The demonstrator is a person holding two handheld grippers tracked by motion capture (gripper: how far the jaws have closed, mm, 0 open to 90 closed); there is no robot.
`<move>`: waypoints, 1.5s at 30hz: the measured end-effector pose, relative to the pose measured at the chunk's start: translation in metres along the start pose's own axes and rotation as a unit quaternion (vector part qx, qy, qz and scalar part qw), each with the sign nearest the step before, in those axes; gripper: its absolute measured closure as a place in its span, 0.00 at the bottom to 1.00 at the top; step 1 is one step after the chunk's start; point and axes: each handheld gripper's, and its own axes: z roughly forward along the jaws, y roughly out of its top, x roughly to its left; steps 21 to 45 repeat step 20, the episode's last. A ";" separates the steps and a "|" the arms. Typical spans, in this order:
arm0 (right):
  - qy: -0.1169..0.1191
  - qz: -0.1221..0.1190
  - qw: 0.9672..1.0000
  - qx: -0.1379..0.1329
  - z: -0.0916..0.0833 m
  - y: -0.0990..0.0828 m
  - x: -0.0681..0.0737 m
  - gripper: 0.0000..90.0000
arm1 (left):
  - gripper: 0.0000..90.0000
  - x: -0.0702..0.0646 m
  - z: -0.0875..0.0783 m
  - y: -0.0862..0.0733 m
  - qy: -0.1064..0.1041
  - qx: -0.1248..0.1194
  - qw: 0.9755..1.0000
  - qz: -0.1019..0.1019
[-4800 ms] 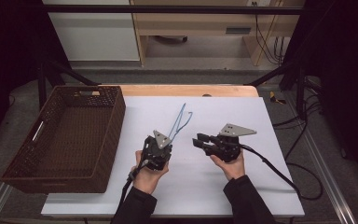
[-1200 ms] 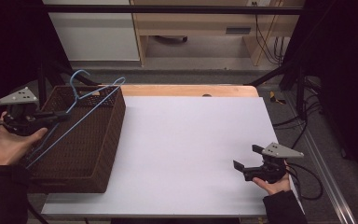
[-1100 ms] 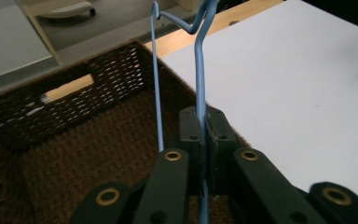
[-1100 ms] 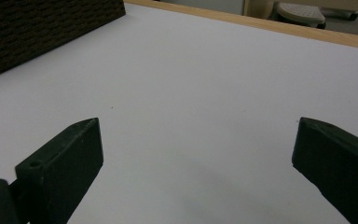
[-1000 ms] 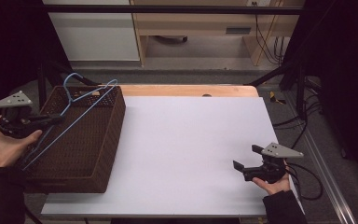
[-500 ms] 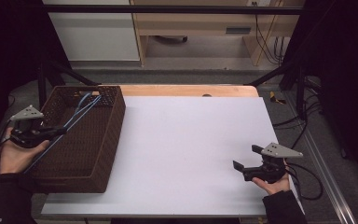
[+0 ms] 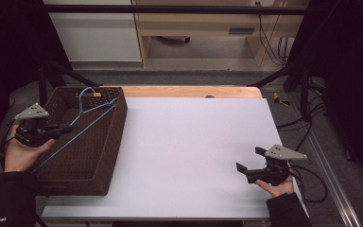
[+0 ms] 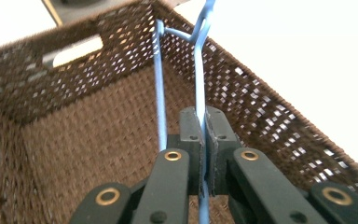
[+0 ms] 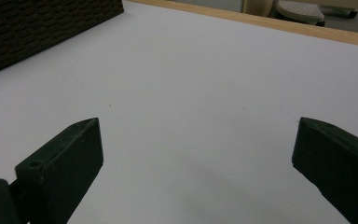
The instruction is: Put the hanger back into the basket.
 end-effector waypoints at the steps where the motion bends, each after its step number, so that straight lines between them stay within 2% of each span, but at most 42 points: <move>1: 0.000 -0.002 1.000 0.001 0.000 0.000 0.000 0.03 | 0.97 -0.001 0.002 0.001 0.001 -0.002 1.000 0.002; 3: 0.001 -0.001 1.000 0.001 0.000 0.000 0.001 0.03 | 0.97 0.000 0.007 0.000 -0.004 -0.004 1.000 0.005; 5: 0.001 0.000 1.000 0.000 0.000 0.000 0.001 0.03 | 0.97 0.002 0.015 -0.003 0.001 0.004 1.000 0.007; 6: 0.001 0.000 1.000 0.000 0.000 0.000 0.001 0.03 | 0.97 0.005 0.020 -0.005 0.003 0.016 1.000 0.003; 10: 0.002 0.000 1.000 0.000 0.000 0.000 0.001 0.03 | 0.96 0.006 0.037 -0.019 0.038 0.066 0.997 0.005; 11: 0.003 0.000 1.000 0.000 0.000 0.000 0.001 0.03 | 0.95 0.006 0.038 -0.021 0.035 0.070 0.997 0.000; 12: 0.002 0.000 1.000 0.001 0.000 0.000 0.001 0.03 | 0.92 0.006 0.039 -0.024 0.027 0.073 0.997 -0.004; 13: 0.002 0.000 1.000 0.001 0.000 0.000 0.001 0.03 | 0.87 0.005 0.037 -0.025 0.028 0.073 0.997 -0.002; 15: 0.000 -0.001 1.000 -0.002 -0.001 0.000 0.000 0.03 | 0.71 0.000 0.029 -0.027 0.028 0.047 0.998 -0.011; 16: 0.000 0.001 1.000 -0.002 -0.001 0.001 0.000 0.03 | 0.68 -0.003 0.023 -0.027 0.033 0.031 0.999 -0.014; 17: 0.000 0.001 1.000 -0.004 -0.002 0.001 0.000 0.03 | 0.61 -0.006 0.016 -0.027 0.031 0.005 0.999 -0.017; 19: 0.000 0.002 1.000 -0.005 -0.002 0.001 -0.001 0.03 | 0.53 -0.013 0.001 -0.026 0.027 -0.056 0.997 -0.038; 20: 0.001 0.001 1.000 -0.007 -0.003 0.001 -0.001 0.03 | 0.47 -0.017 -0.005 -0.027 0.020 -0.088 0.995 -0.043; 45: 0.001 0.001 1.000 -0.007 -0.003 0.001 -0.001 0.03 | 0.47 -0.017 -0.005 -0.027 0.020 -0.088 0.995 -0.043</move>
